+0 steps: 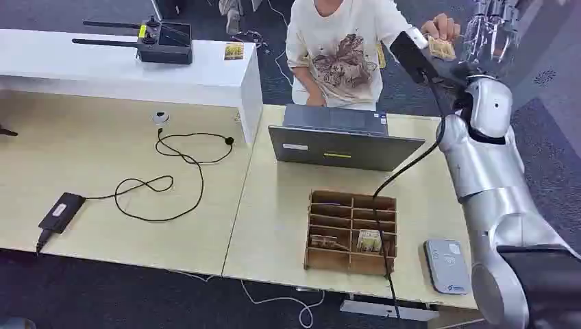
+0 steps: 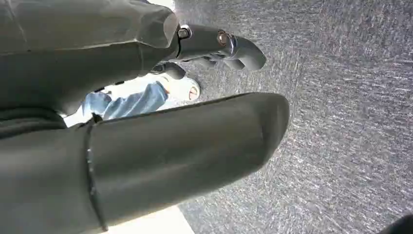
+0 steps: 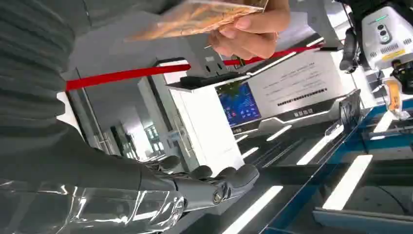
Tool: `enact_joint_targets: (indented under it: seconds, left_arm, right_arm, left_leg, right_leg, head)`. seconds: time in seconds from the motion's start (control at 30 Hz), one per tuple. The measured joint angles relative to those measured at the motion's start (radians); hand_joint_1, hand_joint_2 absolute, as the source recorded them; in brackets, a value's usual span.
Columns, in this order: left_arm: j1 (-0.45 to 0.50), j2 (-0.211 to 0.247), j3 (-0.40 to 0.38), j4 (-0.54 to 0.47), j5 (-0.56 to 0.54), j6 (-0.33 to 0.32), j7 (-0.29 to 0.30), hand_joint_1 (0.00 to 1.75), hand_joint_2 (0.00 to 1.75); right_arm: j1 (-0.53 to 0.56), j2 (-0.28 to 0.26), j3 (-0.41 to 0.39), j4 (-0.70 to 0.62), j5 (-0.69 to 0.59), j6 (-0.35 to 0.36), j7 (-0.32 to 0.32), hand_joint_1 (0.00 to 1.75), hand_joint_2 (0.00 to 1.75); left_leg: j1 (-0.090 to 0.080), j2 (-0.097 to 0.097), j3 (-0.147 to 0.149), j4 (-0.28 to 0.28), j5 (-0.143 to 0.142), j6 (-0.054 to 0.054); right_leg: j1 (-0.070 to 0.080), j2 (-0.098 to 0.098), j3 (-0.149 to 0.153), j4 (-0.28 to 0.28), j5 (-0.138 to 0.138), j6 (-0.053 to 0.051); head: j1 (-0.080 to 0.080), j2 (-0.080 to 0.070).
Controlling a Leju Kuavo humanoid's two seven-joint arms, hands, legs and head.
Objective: Pass the card to the sensor for recognition and then transmit it.
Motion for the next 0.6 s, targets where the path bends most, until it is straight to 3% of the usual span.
enact_joint_targets:
  seconds: [0.07,0.1,0.6]
  left_arm:
    - [0.000,0.000,0.000,0.000,0.000,-0.002,0.000,0.00,0.00]
    - [0.000,0.000,0.000,0.000,0.000,-0.003,0.000,0.00,0.00]
    - [0.000,0.000,0.000,0.000,0.000,-0.001,-0.003,0.00,0.00]
  right_arm:
    - [-0.005,0.000,0.000,0.010,0.000,0.009,0.005,1.73,1.75]
    - [-0.007,0.000,0.000,0.014,0.000,0.011,0.009,1.75,1.75]
    - [-0.025,0.000,0.000,0.044,-0.002,0.015,0.018,1.75,1.75]
  left_leg:
    - [0.000,0.000,0.000,0.000,0.000,0.000]
    - [0.000,0.000,0.000,0.000,0.000,0.000]
    - [0.000,0.000,0.000,0.000,0.000,0.000]
  right_leg:
    - [0.000,0.000,0.000,0.000,0.000,0.000]
    - [0.000,0.000,0.000,0.000,0.000,0.000]
    - [0.000,0.000,0.000,0.000,0.000,0.000]
  head:
    - [0.000,0.000]
    - [0.000,0.000]
    - [0.000,0.000]
